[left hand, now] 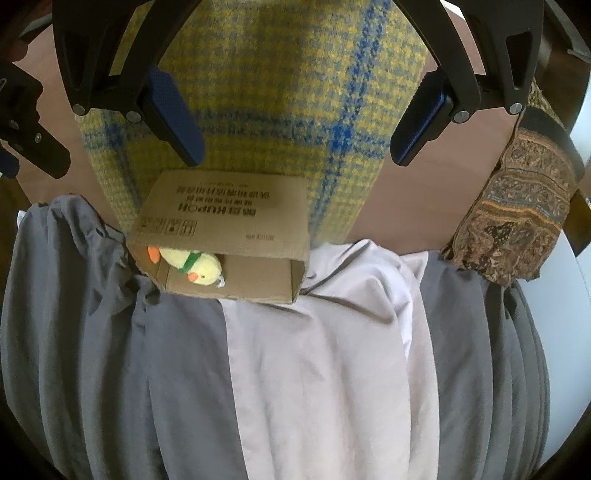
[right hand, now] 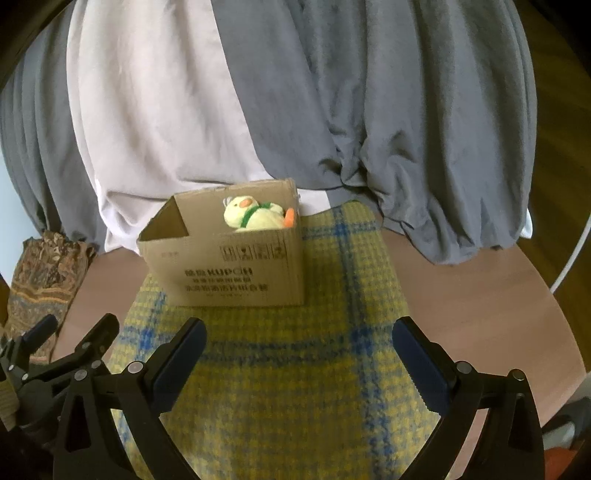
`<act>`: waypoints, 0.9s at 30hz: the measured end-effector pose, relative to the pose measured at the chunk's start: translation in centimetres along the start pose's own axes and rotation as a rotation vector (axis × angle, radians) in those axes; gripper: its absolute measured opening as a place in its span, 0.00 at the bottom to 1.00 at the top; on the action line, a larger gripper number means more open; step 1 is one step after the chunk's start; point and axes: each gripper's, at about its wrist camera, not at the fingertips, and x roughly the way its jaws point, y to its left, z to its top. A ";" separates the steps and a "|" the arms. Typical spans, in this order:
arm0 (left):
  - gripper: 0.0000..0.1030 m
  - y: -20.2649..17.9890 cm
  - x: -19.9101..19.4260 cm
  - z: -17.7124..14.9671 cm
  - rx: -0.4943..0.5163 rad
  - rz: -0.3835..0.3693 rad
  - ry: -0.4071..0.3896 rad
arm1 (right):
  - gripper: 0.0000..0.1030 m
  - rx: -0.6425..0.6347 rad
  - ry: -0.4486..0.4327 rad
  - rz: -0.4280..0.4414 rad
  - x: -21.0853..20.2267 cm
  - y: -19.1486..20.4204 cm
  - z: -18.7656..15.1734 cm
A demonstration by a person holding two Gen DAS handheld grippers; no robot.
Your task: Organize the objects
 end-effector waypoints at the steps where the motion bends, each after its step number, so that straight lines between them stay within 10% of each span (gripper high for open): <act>1: 0.99 0.1 -0.2 -0.4 -0.002 0.004 -0.003 | 0.98 0.004 0.002 -0.003 0.0 -0.1 -0.3; 27: 0.99 0.4 0.3 -7.2 0.023 -0.035 0.139 | 0.98 0.020 0.105 0.011 0.2 -0.6 -6.8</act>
